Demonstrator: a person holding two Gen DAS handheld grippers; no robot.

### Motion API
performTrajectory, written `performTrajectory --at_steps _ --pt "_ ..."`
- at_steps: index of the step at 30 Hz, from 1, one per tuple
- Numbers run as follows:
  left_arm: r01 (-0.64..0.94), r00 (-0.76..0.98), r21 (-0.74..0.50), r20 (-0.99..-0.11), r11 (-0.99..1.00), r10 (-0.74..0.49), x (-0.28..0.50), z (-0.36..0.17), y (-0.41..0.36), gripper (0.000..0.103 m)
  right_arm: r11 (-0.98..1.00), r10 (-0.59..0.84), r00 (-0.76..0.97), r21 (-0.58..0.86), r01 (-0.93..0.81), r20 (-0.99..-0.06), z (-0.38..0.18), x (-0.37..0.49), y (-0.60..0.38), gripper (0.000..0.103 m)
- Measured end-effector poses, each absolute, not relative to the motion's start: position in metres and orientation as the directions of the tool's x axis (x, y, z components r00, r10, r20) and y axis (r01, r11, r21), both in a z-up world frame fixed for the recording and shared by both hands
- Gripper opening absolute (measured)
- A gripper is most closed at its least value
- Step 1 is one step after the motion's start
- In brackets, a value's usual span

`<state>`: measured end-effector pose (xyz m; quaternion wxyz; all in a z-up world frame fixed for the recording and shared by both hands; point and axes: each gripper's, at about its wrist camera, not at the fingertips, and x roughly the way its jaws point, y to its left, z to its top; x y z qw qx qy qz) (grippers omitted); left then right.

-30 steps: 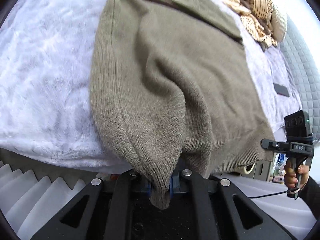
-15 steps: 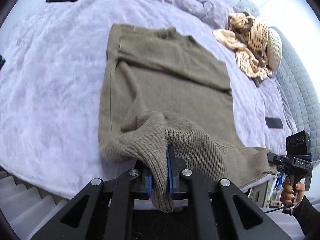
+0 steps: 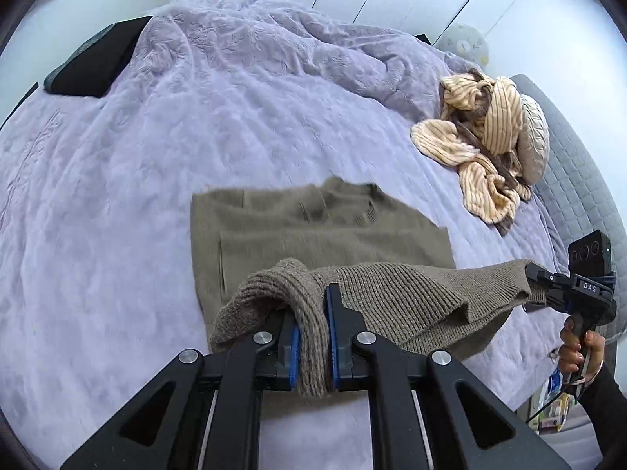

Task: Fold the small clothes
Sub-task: 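Lift the hem with the right gripper and fold it up toward the collar, then lay the hem down near the collar and open the right gripper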

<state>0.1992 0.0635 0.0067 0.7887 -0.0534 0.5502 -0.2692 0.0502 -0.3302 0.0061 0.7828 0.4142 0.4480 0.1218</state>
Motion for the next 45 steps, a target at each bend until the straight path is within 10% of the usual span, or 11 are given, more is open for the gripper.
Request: performTrajectory --at_steps 15,21,24,27,34,43,44,45 --pt "0.302 0.197 -0.259 -0.925 0.918 -0.325 0.31 -0.111 0.056 0.012 0.614 0.427 0.416 0.595 0.519 -0.803 -0.134 0.157 -0.362 0.015" --pt "0.361 0.146 -0.265 -0.931 0.894 -0.335 0.3 -0.11 0.052 0.013 0.62 0.435 0.414 0.6 0.507 -0.799 -0.118 0.158 -0.359 0.054" --pt "0.372 0.11 -0.266 -0.939 0.889 -0.327 0.303 -0.114 0.044 0.013 0.552 0.458 0.447 0.64 0.534 -0.768 -0.114 0.154 -0.367 0.054" --pt "0.358 0.086 -0.311 -0.928 0.881 -0.363 0.309 -0.119 0.039 0.053 0.512 0.47 0.46 0.658 0.553 -0.753 -0.112 0.146 -0.37 0.054" --pt "0.37 0.051 -0.363 -0.911 0.855 -0.409 0.315 -0.115 0.036 0.078 0.653 0.342 0.453 0.555 0.516 -0.823 -0.079 0.14 -0.368 0.054" --pt "0.386 -0.049 -0.425 -0.896 0.819 -0.442 0.334 -0.141 0.012 0.078 0.771 0.254 0.332 0.397 0.498 -0.909 -0.107 0.175 -0.373 0.054" --pt "0.392 -0.051 -0.42 -0.898 0.819 -0.437 0.334 -0.142 0.011 0.078 0.775 0.256 0.319 0.391 0.497 -0.913 -0.111 0.177 -0.372 0.05" --pt "0.397 -0.052 -0.415 -0.901 0.818 -0.432 0.333 -0.143 0.01 0.078 0.781 0.249 0.311 0.38 0.496 -0.917 -0.113 0.178 -0.37 0.024"
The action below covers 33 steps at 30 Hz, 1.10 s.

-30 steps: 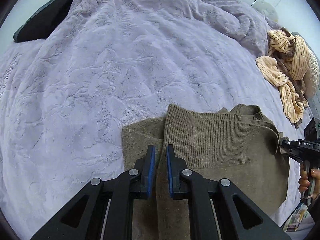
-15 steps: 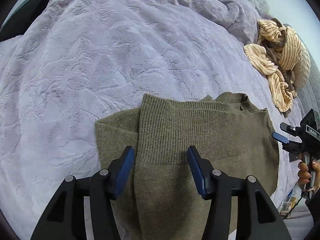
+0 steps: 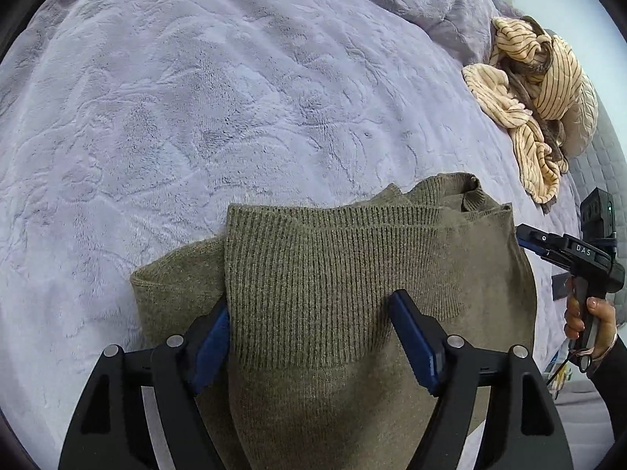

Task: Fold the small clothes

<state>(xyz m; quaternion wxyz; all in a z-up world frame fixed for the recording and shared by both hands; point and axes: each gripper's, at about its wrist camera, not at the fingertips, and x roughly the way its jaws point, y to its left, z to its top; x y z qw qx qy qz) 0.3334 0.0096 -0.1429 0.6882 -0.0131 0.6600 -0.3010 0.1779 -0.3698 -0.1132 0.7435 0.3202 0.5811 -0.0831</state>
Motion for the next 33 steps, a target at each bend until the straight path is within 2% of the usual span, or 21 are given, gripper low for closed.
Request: performTrajectory --at_steps 1,2,4,5,6,12,16,18,20,23,25,26,27,29,33 --pt "0.403 -0.049 -0.41 -0.902 0.818 -0.428 0.333 -0.143 0.008 0.075 0.789 0.236 0.302 0.363 0.496 -0.924 -0.113 0.179 -0.369 0.008" --pt "0.411 -0.04 -0.401 -0.905 0.818 -0.424 0.333 -0.142 0.008 0.061 0.789 0.235 0.295 0.359 0.498 -0.926 -0.113 0.181 -0.368 0.004" --pt "0.427 -0.017 -0.388 -0.906 0.816 -0.422 0.332 -0.137 0.009 0.049 0.802 0.224 0.301 0.351 0.483 -0.927 -0.107 0.184 -0.366 0.004" --pt "0.426 -0.012 -0.399 -0.9 0.812 -0.437 0.333 -0.136 0.011 0.035 0.812 0.217 0.302 0.344 0.472 -0.928 -0.102 0.186 -0.365 0.004" --pt "0.42 -0.011 -0.412 -0.893 0.809 -0.449 0.335 -0.134 0.014 0.029 0.819 0.211 0.302 0.337 0.465 -0.93 -0.099 0.188 -0.364 0.004" --pt "0.328 0.047 -0.363 -0.916 0.872 -0.398 0.348 -0.141 0.029 0.027 0.802 0.141 0.264 0.267 0.534 -0.954 -0.11 0.198 -0.377 0.002" --pt "0.361 0.099 -0.257 -0.945 0.897 -0.31 0.334 -0.13 0.027 0.028 0.828 0.106 0.258 0.229 0.511 -0.96 -0.102 0.194 -0.365 0.003" --pt "0.37 0.148 -0.196 -0.953 0.908 -0.266 0.323 -0.12 0.03 0.034 0.842 0.107 0.258 0.225 0.489 -0.96 -0.093 0.189 -0.354 0.003" --pt "0.355 0.178 -0.183 -0.949 0.917 -0.259 0.311 -0.111 0.035 0.081 0.855 0.103 0.263 0.221 0.47 -0.959 -0.081 0.18 -0.343 0.003" --pt "0.349 0.193 -0.196 -0.942 0.917 -0.275 0.293 -0.097 0.039 0.083 0.867 0.115 0.271 0.23 0.443 -0.956 -0.065 0.167 -0.325 0.006" --pt "0.333 0.177 -0.198 -0.947 0.922 -0.268 0.283 -0.093 0.041 0.083 0.876 0.128 0.275 0.239 0.42 -0.953 -0.055 0.156 -0.311 0.012" --pt "0.325 0.166 -0.203 -0.949 0.924 -0.267 0.277 -0.09 0.042 0.083 0.876 0.139 0.276 0.248 0.413 -0.951 -0.051 0.15 -0.305 0.022" --pt "0.319 0.158 -0.204 -0.951 0.925 -0.264 0.271 -0.088 0.044 0.083 0.876 0.15 0.274 0.257 0.408 -0.95 -0.047 0.143 -0.297 0.035" --pt "0.316 0.148 -0.195 -0.957 0.929 -0.251 0.257 -0.081 0.044 0.083 0.874 0.167 0.269 0.269 0.405 -0.948 -0.043 0.13 -0.287 0.048" --pt "0.311 0.128 -0.189 -0.963 0.931 -0.238 0.228 -0.067 0.045 0.083 0.88 0.197 0.256 0.286 0.38 -0.946 -0.033 0.106 -0.263 0.053"
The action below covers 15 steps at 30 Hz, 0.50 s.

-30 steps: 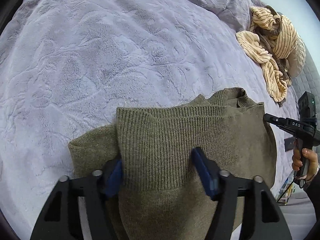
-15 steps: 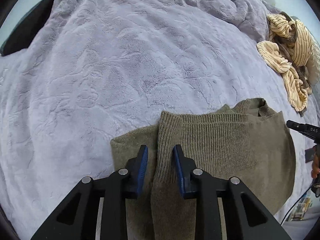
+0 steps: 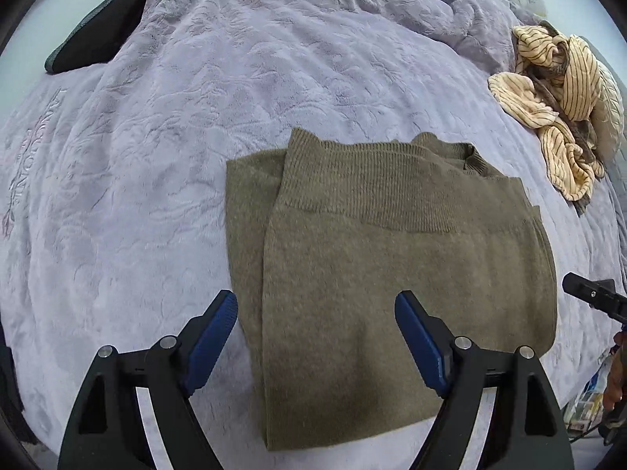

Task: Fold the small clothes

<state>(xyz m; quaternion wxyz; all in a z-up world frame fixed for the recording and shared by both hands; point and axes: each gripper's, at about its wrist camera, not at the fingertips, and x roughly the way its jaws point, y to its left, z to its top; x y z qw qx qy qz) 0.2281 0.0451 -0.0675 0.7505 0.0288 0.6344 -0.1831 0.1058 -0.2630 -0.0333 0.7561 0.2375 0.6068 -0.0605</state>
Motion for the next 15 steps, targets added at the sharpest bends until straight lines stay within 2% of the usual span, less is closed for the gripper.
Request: performTrajectory --at_steps 3,7,11,13,15 --pt "0.305 0.127 -0.168 -0.968 0.937 -0.215 0.201 -0.059 0.046 0.083 0.888 0.2 0.234 0.277 0.367 -0.951 -0.03 0.088 -0.249 0.061" --pt "0.294 0.123 -0.148 -0.974 0.944 -0.191 0.165 -0.049 0.043 0.083 0.893 0.203 0.231 0.277 0.355 -0.952 -0.021 0.062 -0.235 0.061" --pt "0.299 0.094 -0.162 -0.976 0.94 -0.198 0.135 -0.041 0.039 0.083 0.892 0.202 0.236 0.278 0.357 -0.951 -0.013 0.04 -0.23 0.069" --pt "0.31 0.099 -0.156 -0.976 0.938 -0.195 0.122 -0.036 0.037 0.083 0.886 0.208 0.245 0.289 0.364 -0.947 -0.01 0.029 -0.23 0.069" --pt "0.321 0.108 -0.134 -0.978 0.938 -0.177 0.112 -0.031 0.031 0.084 0.881 0.215 0.251 0.299 0.368 -0.944 -0.008 0.02 -0.23 0.077"
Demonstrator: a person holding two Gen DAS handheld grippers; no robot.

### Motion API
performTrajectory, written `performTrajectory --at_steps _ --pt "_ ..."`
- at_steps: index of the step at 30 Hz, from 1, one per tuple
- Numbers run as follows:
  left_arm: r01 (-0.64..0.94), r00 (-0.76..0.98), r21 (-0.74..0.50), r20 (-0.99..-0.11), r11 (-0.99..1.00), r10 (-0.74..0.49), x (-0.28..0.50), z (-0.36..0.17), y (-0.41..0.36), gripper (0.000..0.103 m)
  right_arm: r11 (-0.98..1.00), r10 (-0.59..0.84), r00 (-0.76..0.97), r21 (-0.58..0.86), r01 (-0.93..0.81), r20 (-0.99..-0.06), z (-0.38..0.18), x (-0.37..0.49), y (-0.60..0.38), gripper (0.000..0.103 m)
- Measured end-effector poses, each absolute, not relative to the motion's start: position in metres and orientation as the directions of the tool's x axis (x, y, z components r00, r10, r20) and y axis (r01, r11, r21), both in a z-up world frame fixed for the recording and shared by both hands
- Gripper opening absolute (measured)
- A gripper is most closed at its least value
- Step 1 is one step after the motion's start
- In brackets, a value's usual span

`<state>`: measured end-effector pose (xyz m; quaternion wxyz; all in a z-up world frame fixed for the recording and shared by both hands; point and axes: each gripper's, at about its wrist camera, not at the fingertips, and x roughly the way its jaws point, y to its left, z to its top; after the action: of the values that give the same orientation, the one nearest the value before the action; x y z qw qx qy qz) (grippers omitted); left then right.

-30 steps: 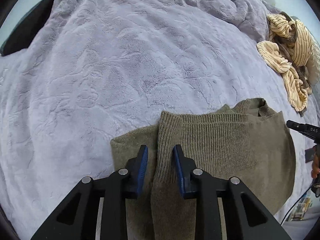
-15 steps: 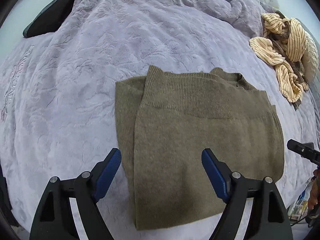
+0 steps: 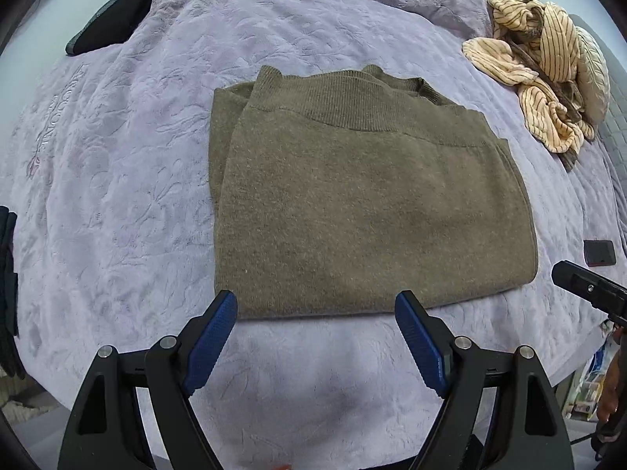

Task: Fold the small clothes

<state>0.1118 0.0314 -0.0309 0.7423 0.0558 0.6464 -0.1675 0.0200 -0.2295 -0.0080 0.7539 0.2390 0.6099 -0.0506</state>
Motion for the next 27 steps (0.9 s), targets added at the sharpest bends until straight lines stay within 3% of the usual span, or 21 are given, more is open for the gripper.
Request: performTrajectory --at_steps 2,8,16,18,27 --pt "0.327 0.115 -0.103 -0.982 0.939 -0.148 0.103 -0.028 0.027 0.103 0.882 0.211 0.255 0.296 0.367 -0.944 -0.006 0.011 -0.229 0.08" --pt "0.33 0.141 -0.096 -0.979 0.939 -0.15 0.08 -0.018 0.02 0.103 0.905 0.181 0.253 0.262 0.336 -0.95 -0.003 -0.008 -0.226 0.091" --pt "0.248 0.156 -0.097 -0.978 0.964 -0.138 0.049 -0.016 0.027 0.103 0.925 0.17 0.236 0.238 0.297 -0.957 -0.007 -0.039 -0.226 0.093" --pt "0.221 0.157 -0.104 -0.978 0.97 -0.141 0.042 -0.018 0.035 0.103 0.933 0.177 0.218 0.234 0.274 -0.96 -0.011 -0.044 -0.224 0.103" --pt "0.148 0.115 -0.141 -0.981 0.979 -0.158 0.039 -0.027 0.074 0.103 0.93 0.188 0.195 0.238 0.281 -0.963 -0.012 -0.036 -0.208 0.103"
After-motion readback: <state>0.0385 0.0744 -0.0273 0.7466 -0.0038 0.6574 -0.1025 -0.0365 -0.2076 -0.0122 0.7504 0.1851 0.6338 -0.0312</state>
